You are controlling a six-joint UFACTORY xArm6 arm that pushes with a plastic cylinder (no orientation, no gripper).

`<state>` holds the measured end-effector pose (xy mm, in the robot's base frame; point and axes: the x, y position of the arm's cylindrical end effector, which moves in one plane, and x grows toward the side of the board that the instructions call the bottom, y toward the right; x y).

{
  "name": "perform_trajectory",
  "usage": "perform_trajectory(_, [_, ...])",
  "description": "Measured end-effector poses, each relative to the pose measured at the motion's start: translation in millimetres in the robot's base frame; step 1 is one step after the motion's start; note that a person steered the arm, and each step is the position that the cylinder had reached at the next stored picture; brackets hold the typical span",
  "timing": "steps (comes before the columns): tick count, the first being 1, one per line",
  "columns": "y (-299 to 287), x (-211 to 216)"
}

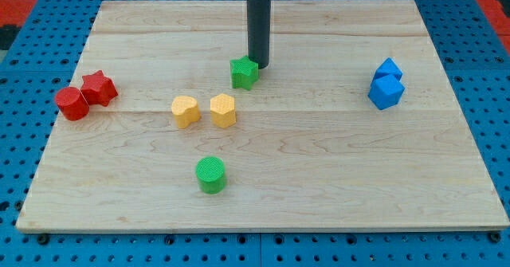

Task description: Push the green star closer to the green circle

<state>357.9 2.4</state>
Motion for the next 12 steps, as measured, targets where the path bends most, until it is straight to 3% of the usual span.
perform_trajectory(3, [16,17])
perform_trajectory(4, [-10,-38])
perform_trajectory(5, [-53,-2])
perform_trajectory(7, [-19,71])
perform_trajectory(8, [10,43])
perform_trajectory(9, [54,54])
perform_trajectory(11, [46,136])
perform_trajectory(12, [29,118])
